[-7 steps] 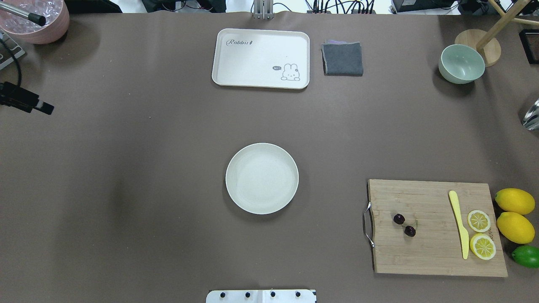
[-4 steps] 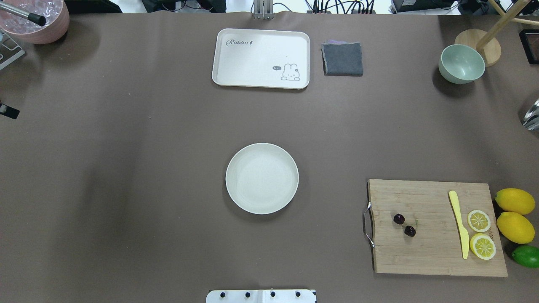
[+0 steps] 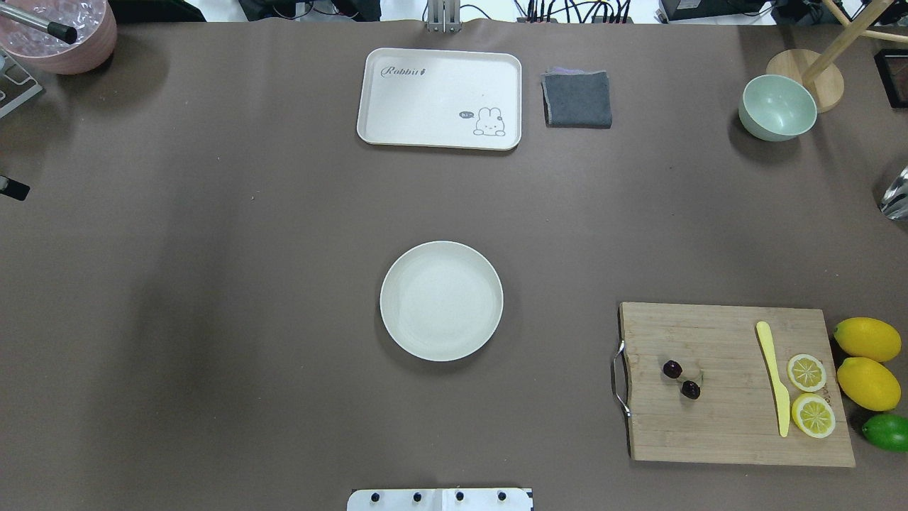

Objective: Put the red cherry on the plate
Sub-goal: 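Withdraw the left arm while the right gripper moves toward the cutting board, then lower the right gripper over the dark cherries on the cutting board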

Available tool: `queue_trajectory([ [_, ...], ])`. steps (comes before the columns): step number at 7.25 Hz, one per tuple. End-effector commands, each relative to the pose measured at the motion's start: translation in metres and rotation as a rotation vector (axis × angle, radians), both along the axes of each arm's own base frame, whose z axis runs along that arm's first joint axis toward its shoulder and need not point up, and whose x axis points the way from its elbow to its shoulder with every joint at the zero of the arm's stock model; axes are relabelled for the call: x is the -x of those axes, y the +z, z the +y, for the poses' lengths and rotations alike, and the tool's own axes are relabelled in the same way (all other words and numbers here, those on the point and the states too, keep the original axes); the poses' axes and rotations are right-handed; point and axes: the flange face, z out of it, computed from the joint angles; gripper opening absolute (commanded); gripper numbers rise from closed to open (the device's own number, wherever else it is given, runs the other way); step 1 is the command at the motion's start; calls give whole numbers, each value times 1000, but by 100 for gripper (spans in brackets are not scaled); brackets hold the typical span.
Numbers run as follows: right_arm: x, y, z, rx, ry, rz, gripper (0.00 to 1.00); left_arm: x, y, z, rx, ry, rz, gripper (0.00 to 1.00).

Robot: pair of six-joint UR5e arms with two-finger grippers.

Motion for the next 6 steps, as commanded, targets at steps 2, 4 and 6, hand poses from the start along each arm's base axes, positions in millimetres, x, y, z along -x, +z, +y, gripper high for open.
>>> queue_trajectory([
  [2,66,-44,46,-102,-135,-20,98,-3,-12,-9,-11,-5,1,98],
  [4,118,-59,70,-64,-176,-10,98,-3,-17,-14,-21,-8,1,98],
  [6,170,-66,95,-38,-195,68,93,-5,-20,-16,-21,-7,2,98],
])
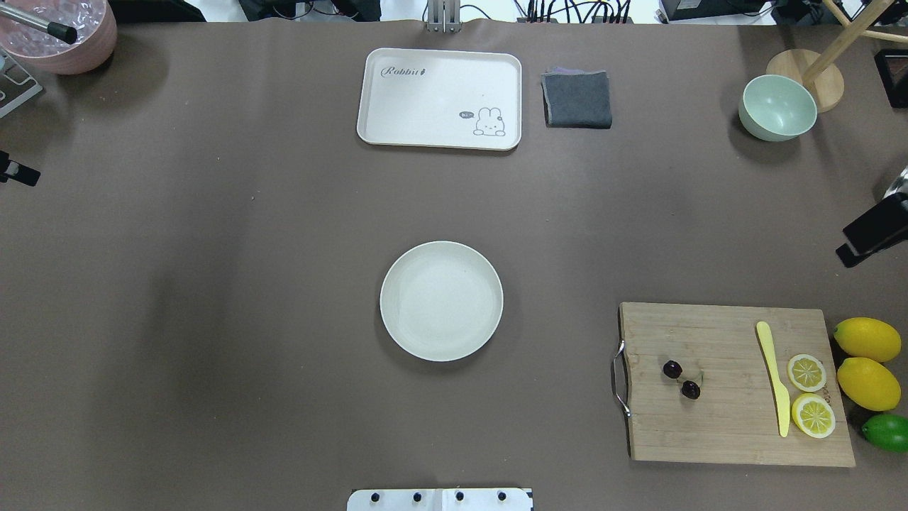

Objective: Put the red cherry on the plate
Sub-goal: 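Lower the right gripper over the dark cherries on the cutting board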

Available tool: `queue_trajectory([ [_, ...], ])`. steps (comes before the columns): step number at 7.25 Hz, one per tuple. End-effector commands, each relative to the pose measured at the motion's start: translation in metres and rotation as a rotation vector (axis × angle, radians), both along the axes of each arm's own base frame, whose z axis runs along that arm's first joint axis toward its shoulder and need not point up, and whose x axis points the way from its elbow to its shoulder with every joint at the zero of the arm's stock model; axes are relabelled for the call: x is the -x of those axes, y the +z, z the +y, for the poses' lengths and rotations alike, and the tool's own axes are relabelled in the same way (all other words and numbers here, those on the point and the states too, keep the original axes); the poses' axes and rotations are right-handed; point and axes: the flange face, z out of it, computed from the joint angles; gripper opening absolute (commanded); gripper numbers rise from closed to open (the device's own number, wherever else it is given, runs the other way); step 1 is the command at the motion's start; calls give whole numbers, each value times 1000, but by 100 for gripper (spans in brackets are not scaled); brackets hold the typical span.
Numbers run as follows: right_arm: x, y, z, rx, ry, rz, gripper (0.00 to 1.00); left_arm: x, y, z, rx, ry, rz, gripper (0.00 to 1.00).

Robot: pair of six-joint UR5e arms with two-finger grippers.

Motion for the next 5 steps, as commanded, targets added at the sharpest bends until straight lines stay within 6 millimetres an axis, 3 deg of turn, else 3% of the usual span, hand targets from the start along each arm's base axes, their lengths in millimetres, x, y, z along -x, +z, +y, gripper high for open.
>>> queue_trajectory([
  [1,57,-5,21,-20,-16,57,93,-2,-6,-5,-7,0,2,98],
  [2,80,10,28,-39,-56,99,93,-2,-7,-6,-6,-3,-2,98],
  [4,115,36,22,-36,2,67,93,-2,-8,-7,-8,-3,-1,98],
  [5,129,61,25,-56,13,51,93,-3,-8,-12,-5,-3,-2,98],
])
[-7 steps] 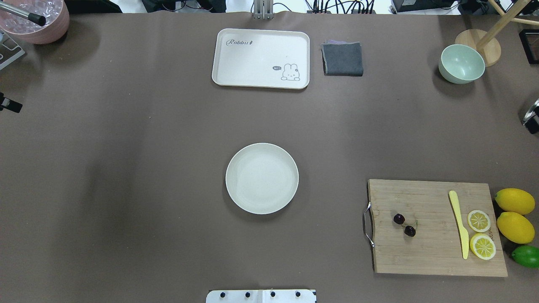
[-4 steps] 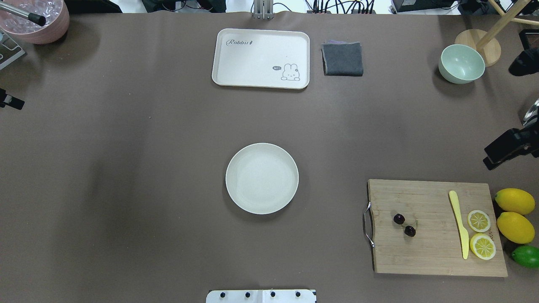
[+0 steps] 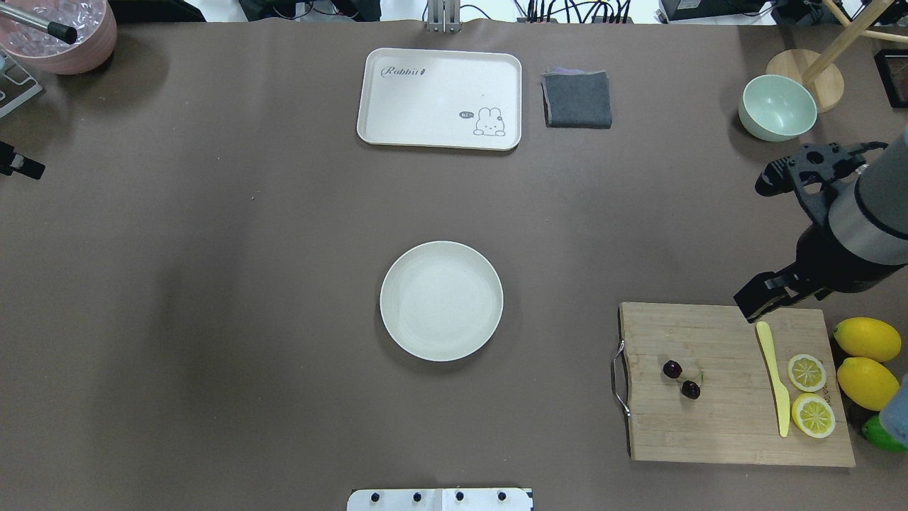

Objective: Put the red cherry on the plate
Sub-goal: 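Lower the right gripper over the dark cherries on the cutting board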

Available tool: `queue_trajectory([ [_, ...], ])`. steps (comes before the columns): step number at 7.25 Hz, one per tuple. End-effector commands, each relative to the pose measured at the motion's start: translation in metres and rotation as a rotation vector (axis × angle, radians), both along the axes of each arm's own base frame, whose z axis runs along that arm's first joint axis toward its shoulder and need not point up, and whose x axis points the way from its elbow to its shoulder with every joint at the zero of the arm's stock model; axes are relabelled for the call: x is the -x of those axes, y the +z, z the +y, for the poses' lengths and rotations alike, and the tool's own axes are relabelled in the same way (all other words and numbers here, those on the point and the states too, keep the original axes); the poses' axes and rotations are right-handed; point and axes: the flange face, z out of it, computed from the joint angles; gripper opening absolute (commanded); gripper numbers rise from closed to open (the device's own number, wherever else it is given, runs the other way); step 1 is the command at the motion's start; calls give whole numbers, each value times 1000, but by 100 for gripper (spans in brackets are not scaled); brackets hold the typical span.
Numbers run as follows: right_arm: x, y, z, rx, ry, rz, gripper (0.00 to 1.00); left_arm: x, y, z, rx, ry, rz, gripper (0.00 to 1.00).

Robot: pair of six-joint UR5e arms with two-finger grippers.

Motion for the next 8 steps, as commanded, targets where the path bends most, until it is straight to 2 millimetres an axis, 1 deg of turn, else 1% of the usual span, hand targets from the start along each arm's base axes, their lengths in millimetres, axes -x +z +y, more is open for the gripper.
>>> queue_trajectory([
  [1,34,38,4,-14,62,-63,93,-2,-3,-6,2,0,-1,98],
  [2,51,46,7,-21,71,-80,92,-2,-4,-7,0,0,0,98],
  [5,91,58,42,-39,45,-23,92,2,-3,-7,-1,-6,-2,98],
  [6,103,60,51,-46,52,-27,92,2,-1,-7,-1,-11,-8,98],
  [7,114,74,61,-39,64,-66,91,2,0,-6,-1,-11,-8,98],
  [8,117,92,65,-58,79,-92,90,3,2,-6,0,-12,-9,98],
])
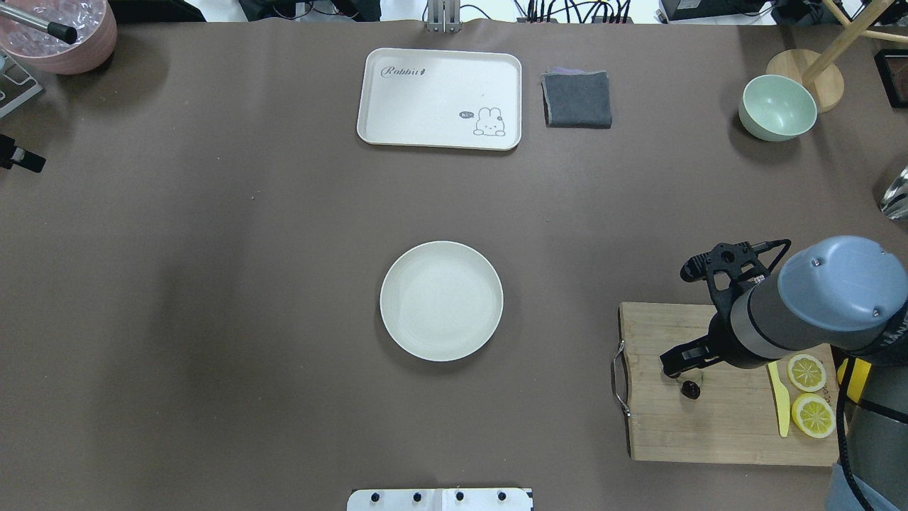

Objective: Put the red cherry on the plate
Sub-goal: 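Close the right gripper on the pair of dark cherries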

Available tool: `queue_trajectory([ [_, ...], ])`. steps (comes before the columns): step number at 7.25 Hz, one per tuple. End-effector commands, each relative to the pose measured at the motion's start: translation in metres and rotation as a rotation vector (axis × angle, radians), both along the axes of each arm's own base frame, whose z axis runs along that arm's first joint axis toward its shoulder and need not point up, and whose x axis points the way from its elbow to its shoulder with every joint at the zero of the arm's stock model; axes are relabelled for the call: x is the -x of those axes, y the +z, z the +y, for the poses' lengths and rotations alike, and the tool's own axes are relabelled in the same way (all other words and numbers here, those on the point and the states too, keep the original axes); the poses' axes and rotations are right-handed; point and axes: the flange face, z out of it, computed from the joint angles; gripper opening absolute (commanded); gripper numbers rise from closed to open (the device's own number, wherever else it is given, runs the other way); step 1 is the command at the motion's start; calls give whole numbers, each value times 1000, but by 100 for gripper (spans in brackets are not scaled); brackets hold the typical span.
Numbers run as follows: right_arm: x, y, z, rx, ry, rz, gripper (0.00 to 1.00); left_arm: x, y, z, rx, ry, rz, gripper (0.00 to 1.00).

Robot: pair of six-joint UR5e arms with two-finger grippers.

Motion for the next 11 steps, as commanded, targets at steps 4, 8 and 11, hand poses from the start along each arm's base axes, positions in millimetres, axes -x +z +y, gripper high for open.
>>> queue_trajectory([
  [4,14,42,17,-15,29,3,86,0,4,0,0,-8,-12,98],
  [8,27,48,25,-25,60,-4,68,0,-1,-2,-8,-9,-10,98],
  [11,38,45,37,-20,91,-17,22,0,-1,-2,-8,-9,-10,98],
])
